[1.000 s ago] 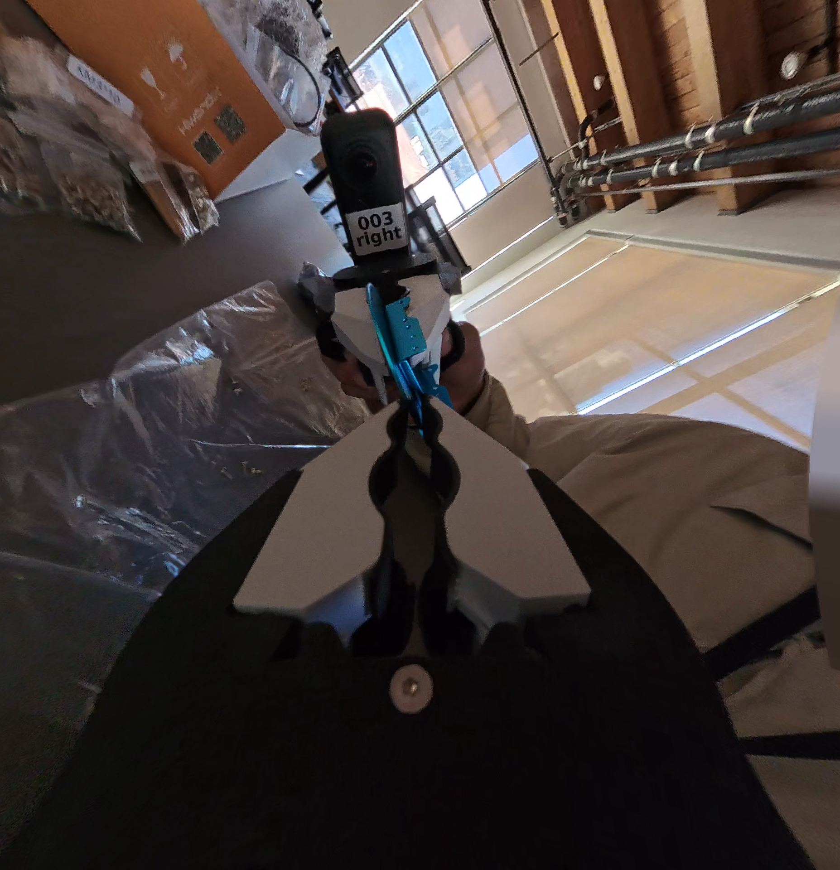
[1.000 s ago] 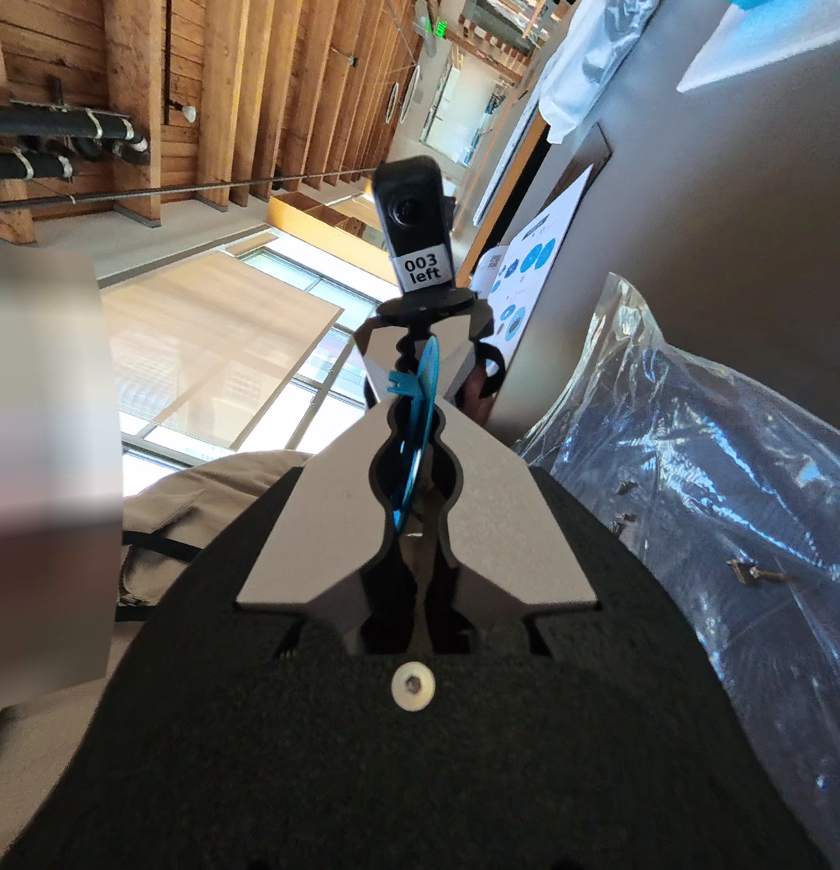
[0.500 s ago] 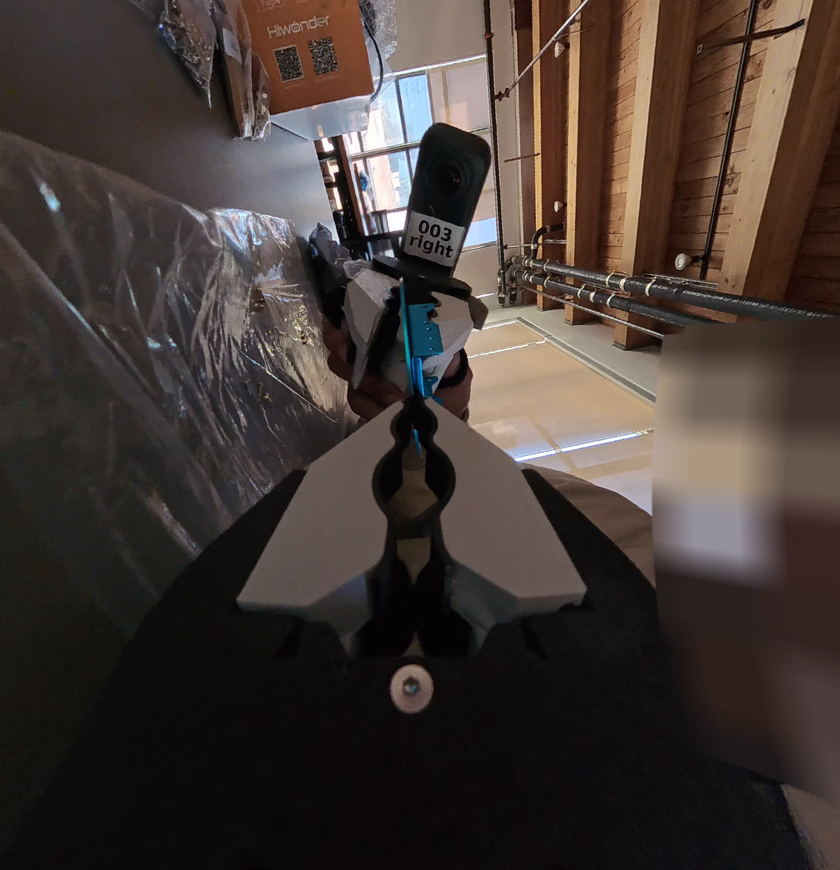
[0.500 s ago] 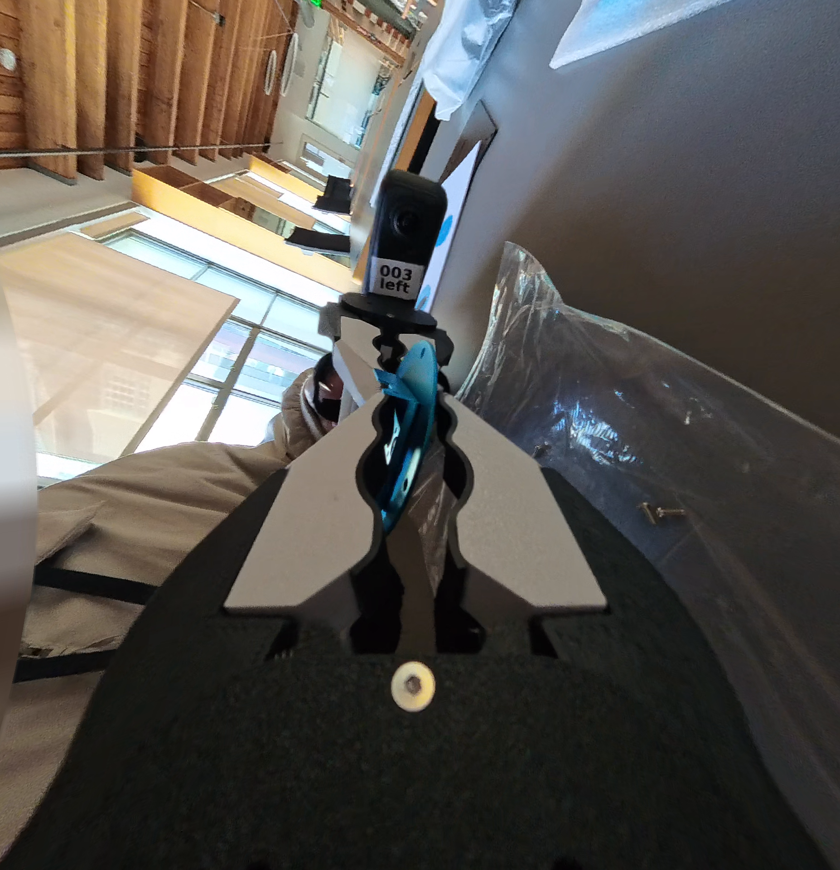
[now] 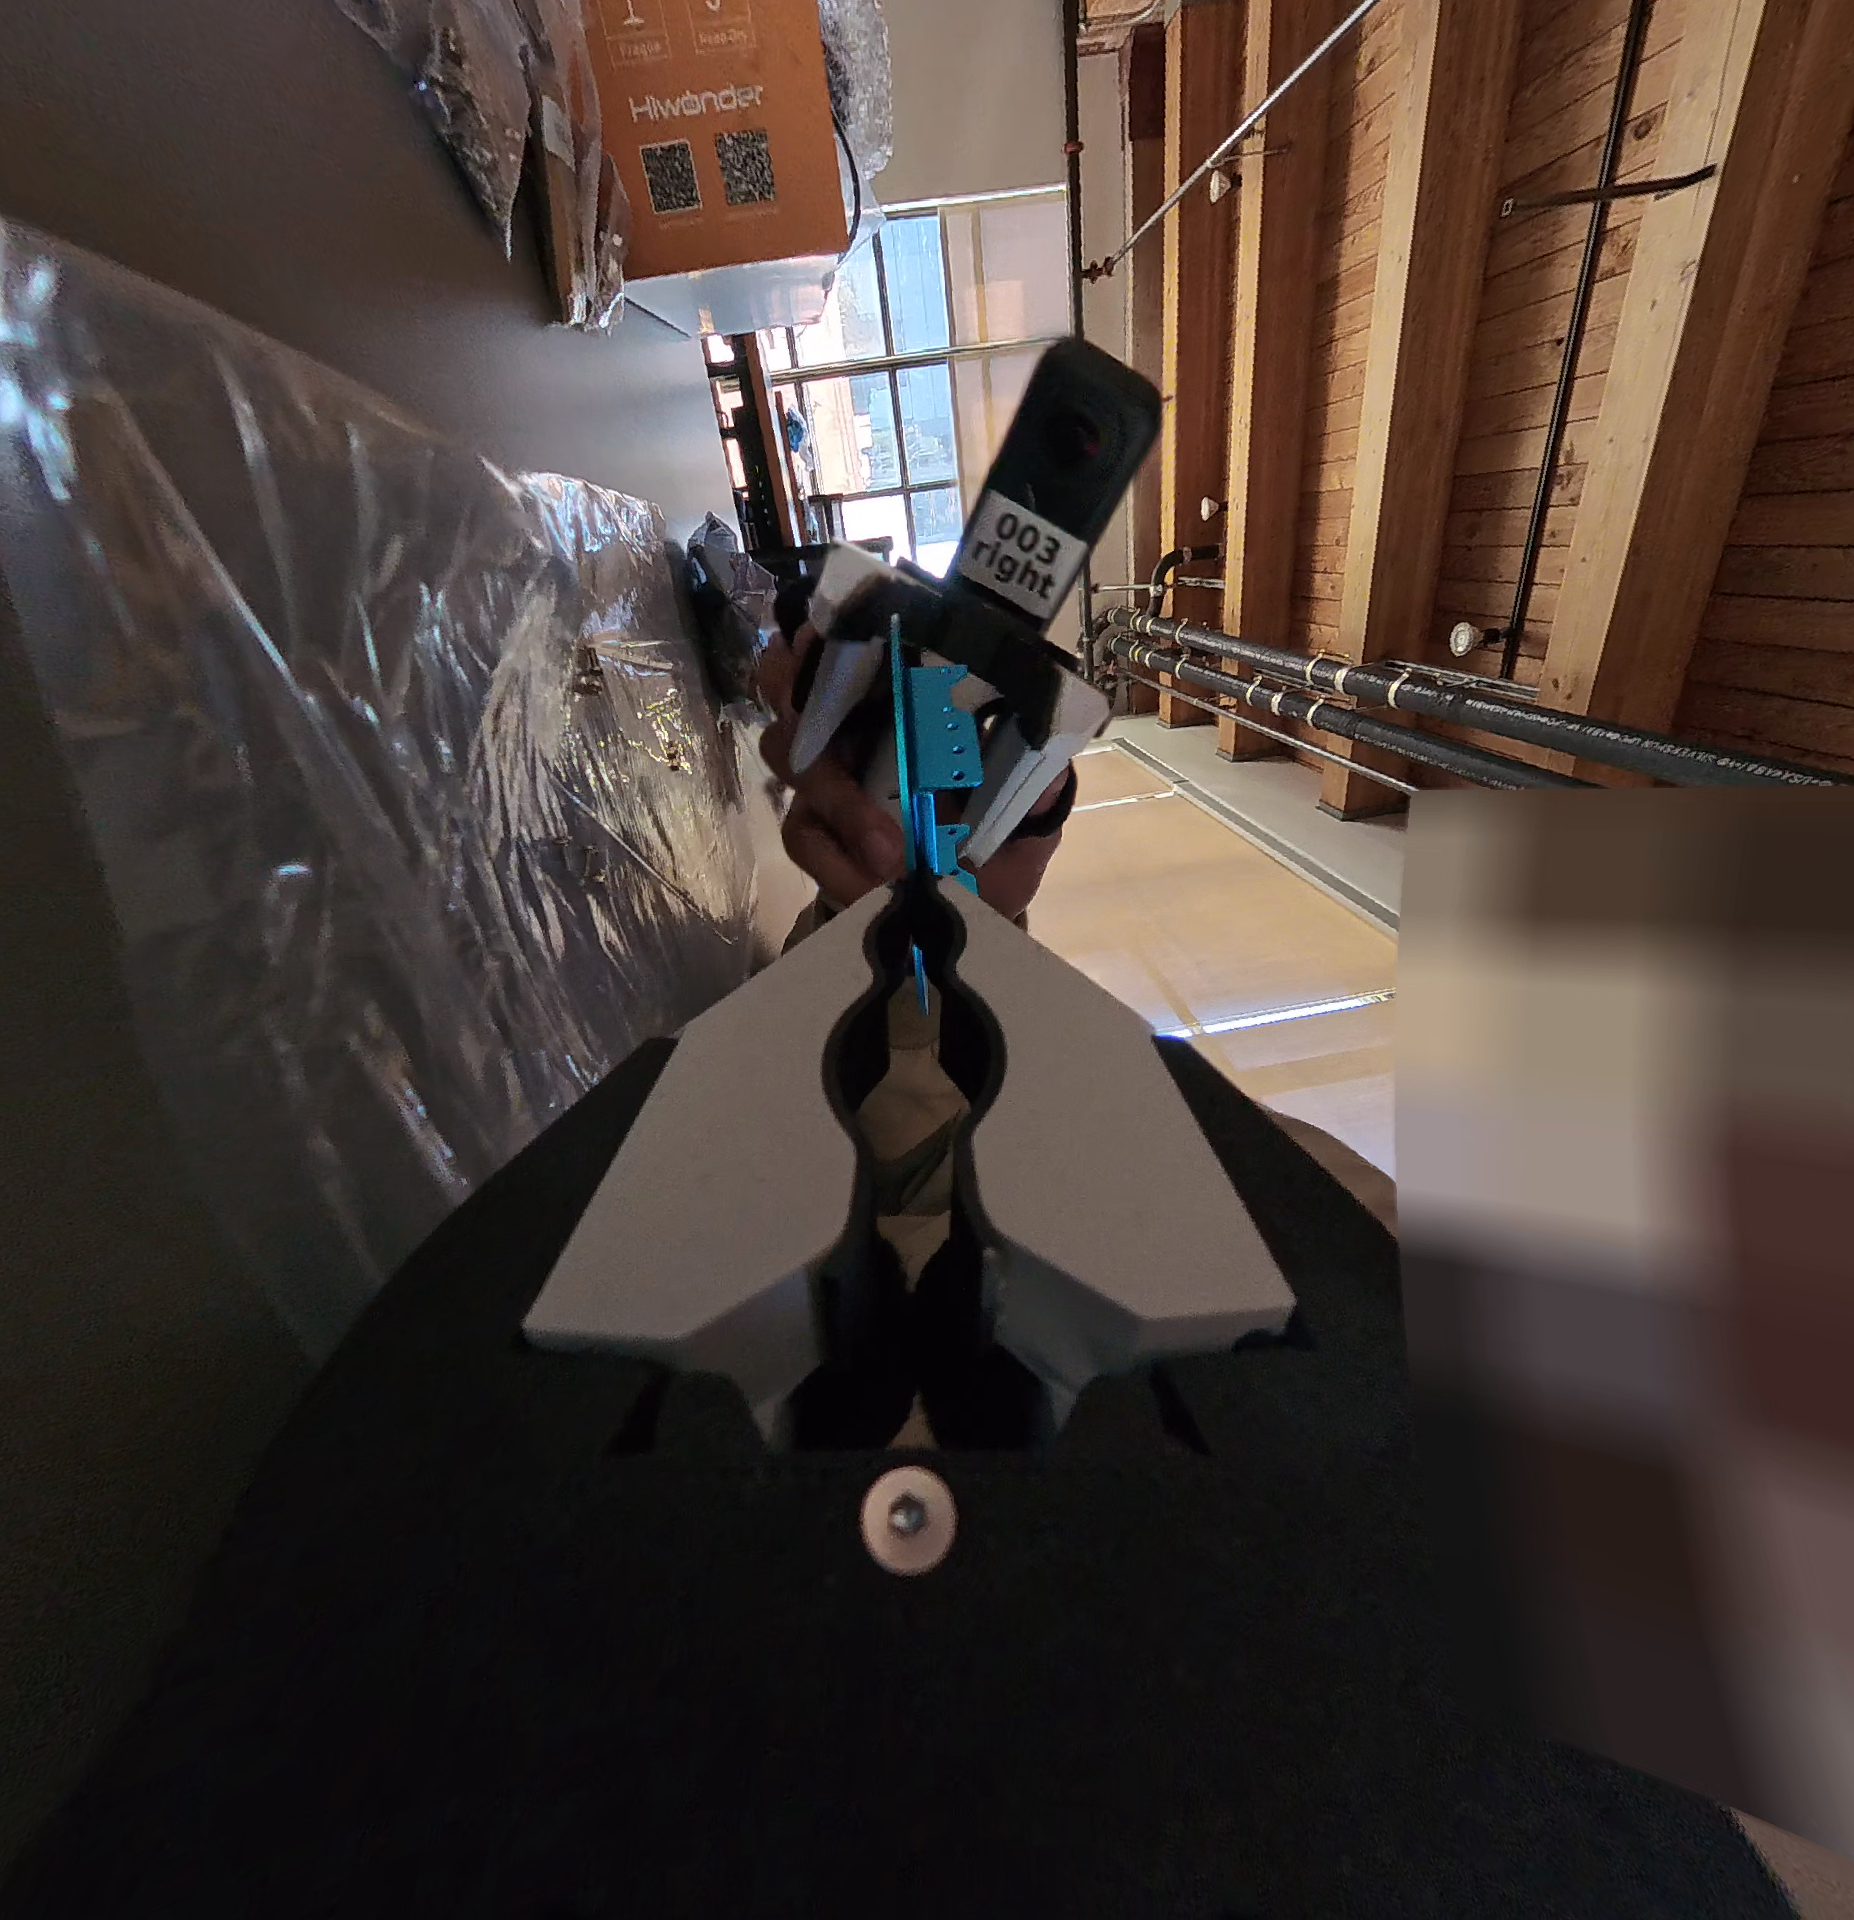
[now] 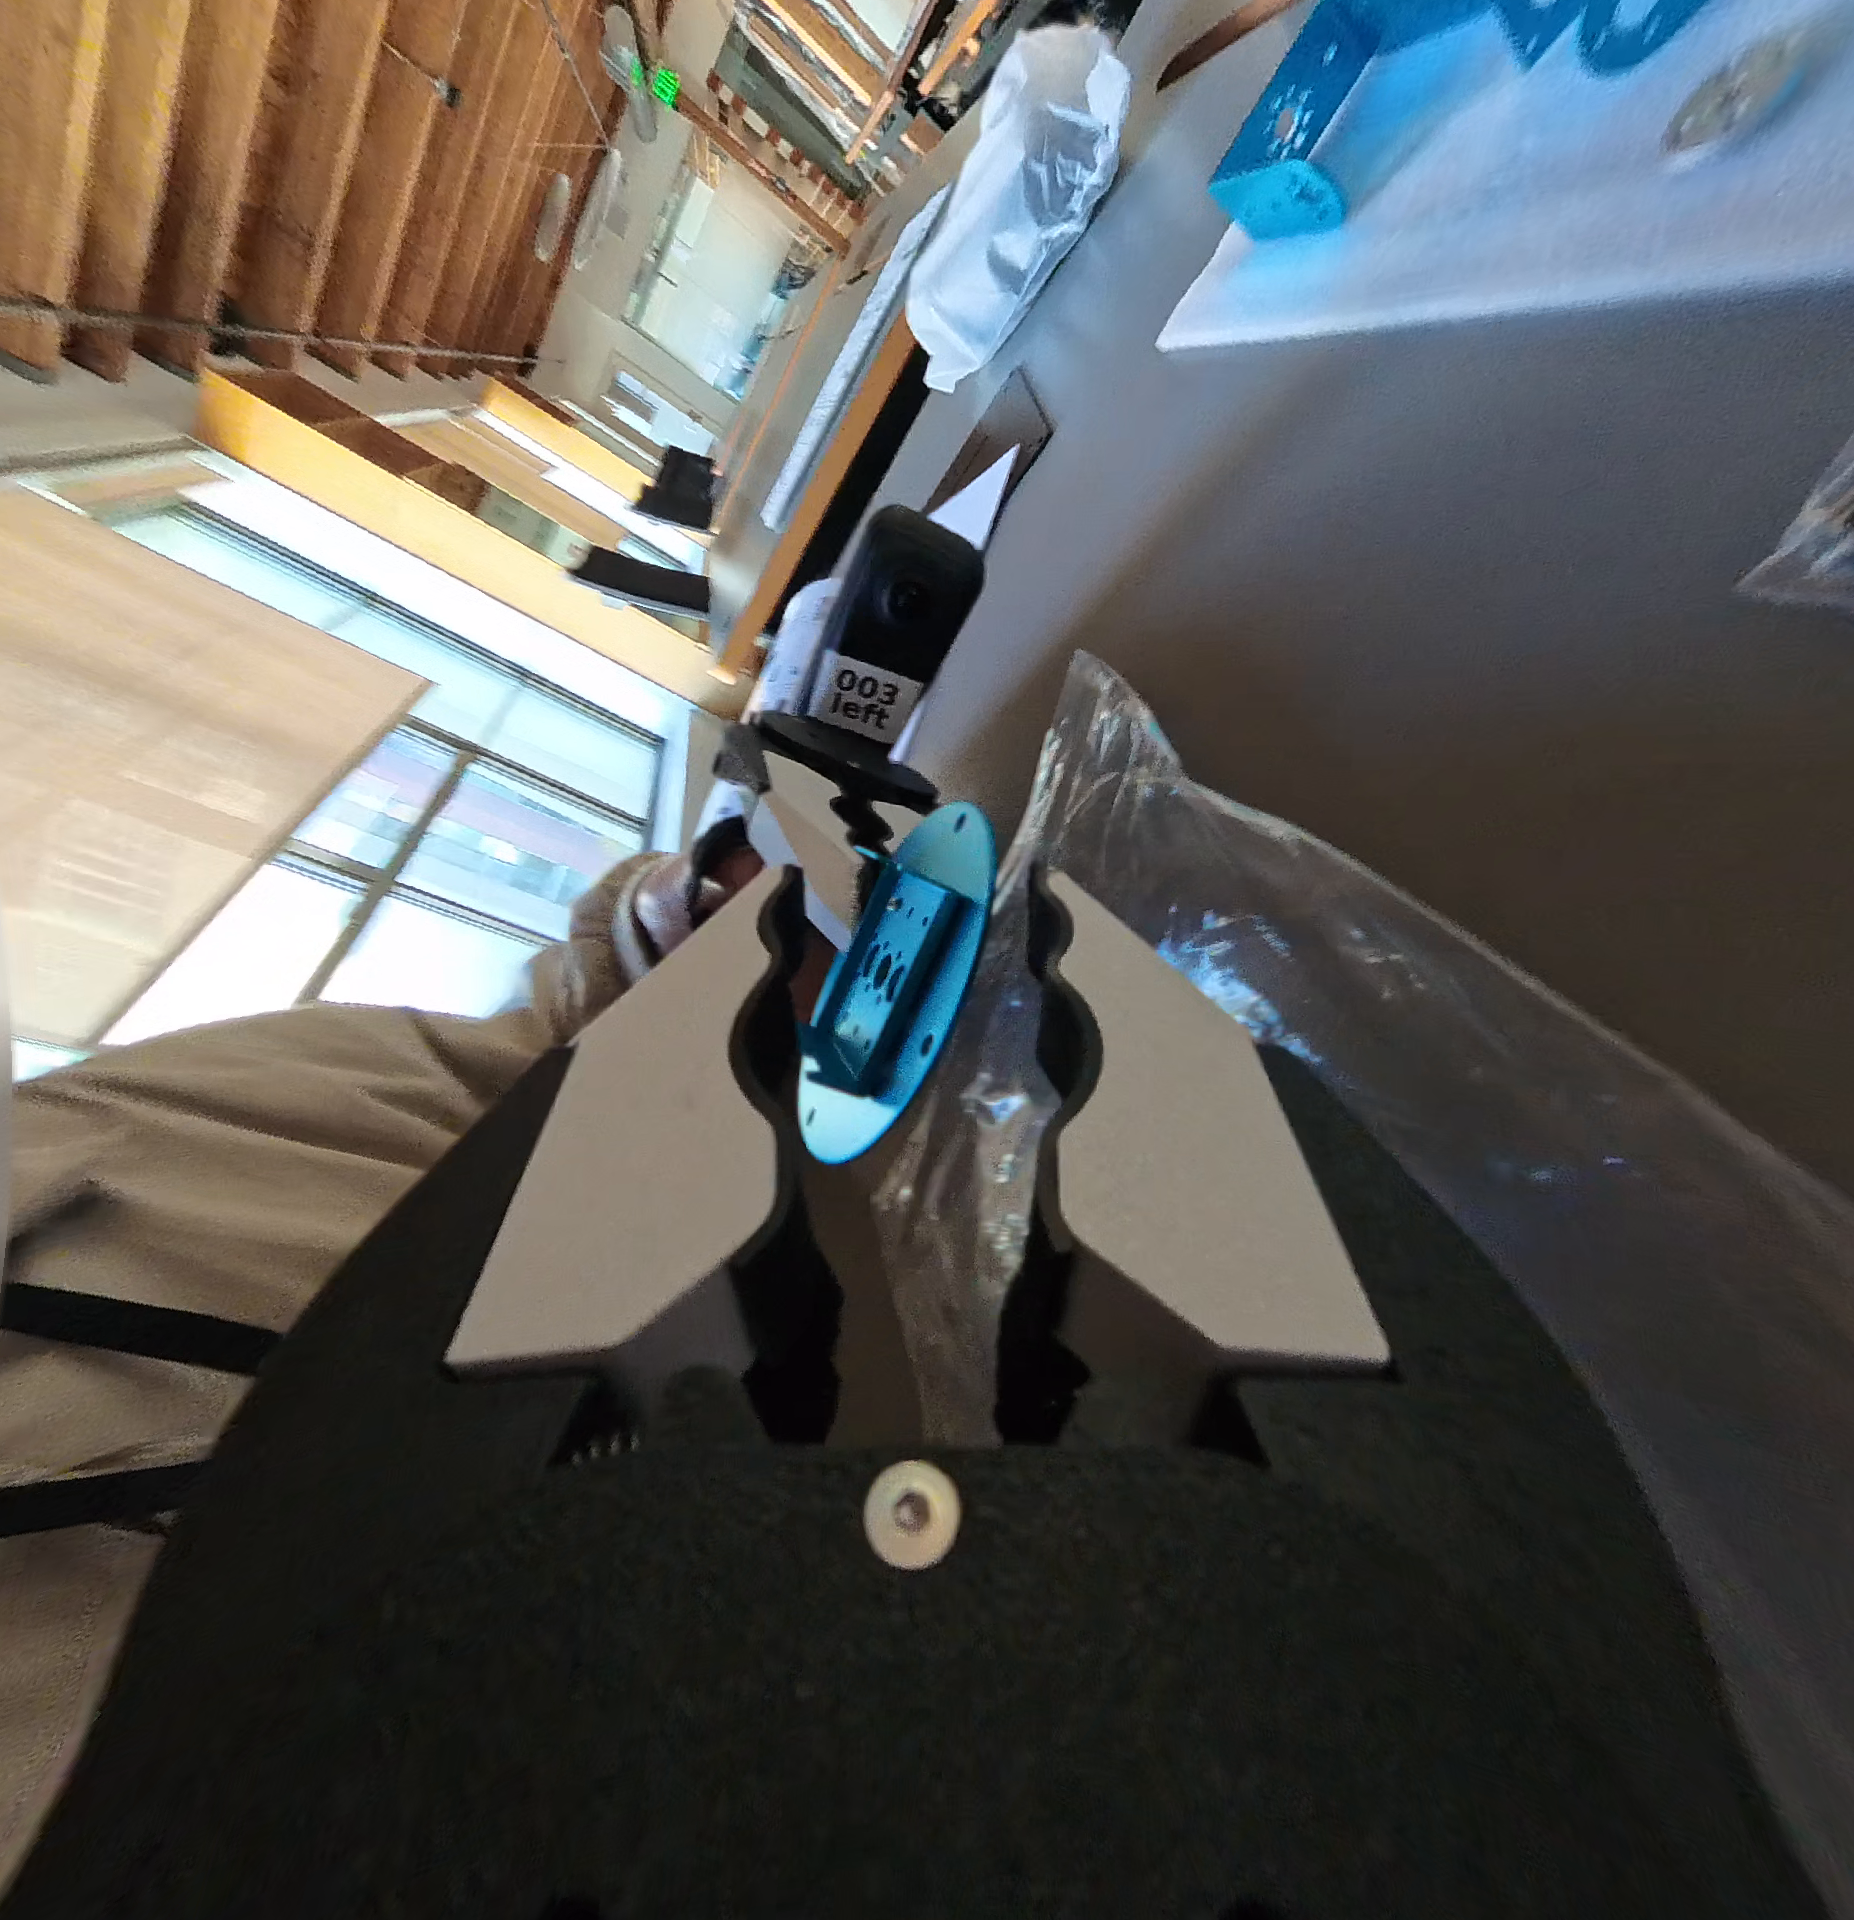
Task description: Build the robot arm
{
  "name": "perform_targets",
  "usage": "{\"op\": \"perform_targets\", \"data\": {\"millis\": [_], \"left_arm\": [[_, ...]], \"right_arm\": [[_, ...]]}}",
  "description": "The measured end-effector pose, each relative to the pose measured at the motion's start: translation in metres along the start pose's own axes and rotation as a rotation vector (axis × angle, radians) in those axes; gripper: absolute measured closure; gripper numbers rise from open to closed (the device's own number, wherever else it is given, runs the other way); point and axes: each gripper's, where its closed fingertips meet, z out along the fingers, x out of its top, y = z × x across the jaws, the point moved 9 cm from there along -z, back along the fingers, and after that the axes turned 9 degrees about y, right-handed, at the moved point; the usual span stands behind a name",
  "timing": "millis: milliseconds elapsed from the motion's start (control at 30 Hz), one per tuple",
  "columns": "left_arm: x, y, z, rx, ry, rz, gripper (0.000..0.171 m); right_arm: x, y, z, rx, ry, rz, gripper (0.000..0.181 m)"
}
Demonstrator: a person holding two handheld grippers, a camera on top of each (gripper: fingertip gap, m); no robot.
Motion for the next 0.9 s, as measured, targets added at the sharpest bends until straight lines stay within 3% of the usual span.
{"op": "perform_targets", "data": {"millis": [67,200,267,333,433,533,633,733,900], "left_arm": [[0.001,0.0,-0.002,0.001,0.012,-0.005,0.171],[0.005,0.001,-0.008,0.014,0.044,-0.015,0.171],[0.008,0.003,-0.012,0.028,0.064,0.002,0.171],[0.011,0.005,-0.016,0.035,0.086,0.018,0.171],[0.015,0.008,-0.02,0.047,0.116,0.028,0.171],[0.015,0.01,-0.022,0.055,0.147,0.039,0.171],[0.017,0.012,-0.025,0.078,0.195,0.055,0.171],[0.019,0.013,-0.029,0.081,0.246,0.057,0.171],[0.019,0.016,-0.031,0.09,0.28,0.058,0.171]], "right_arm": [[0.009,-0.006,-0.006,-0.027,0.019,-0.171,0.13],[0.008,-0.042,-0.007,-0.004,-0.074,-0.779,0.108],[0.001,-0.048,-0.011,-0.153,-0.118,-1.005,0.118],[-0.01,-0.049,-0.01,-0.233,-0.165,-1.144,0.114],[-0.022,-0.04,-0.001,-0.284,-0.218,-1.202,0.086],[-0.025,-0.036,0.009,-0.294,-0.209,-1.193,0.097],[-0.036,-0.044,0.012,-0.382,-0.12,-1.464,0.127],[-0.049,-0.044,0.021,-0.483,-0.18,-1.608,0.124],[-0.064,-0.044,0.029,-0.598,-0.135,-1.967,0.164]]}}
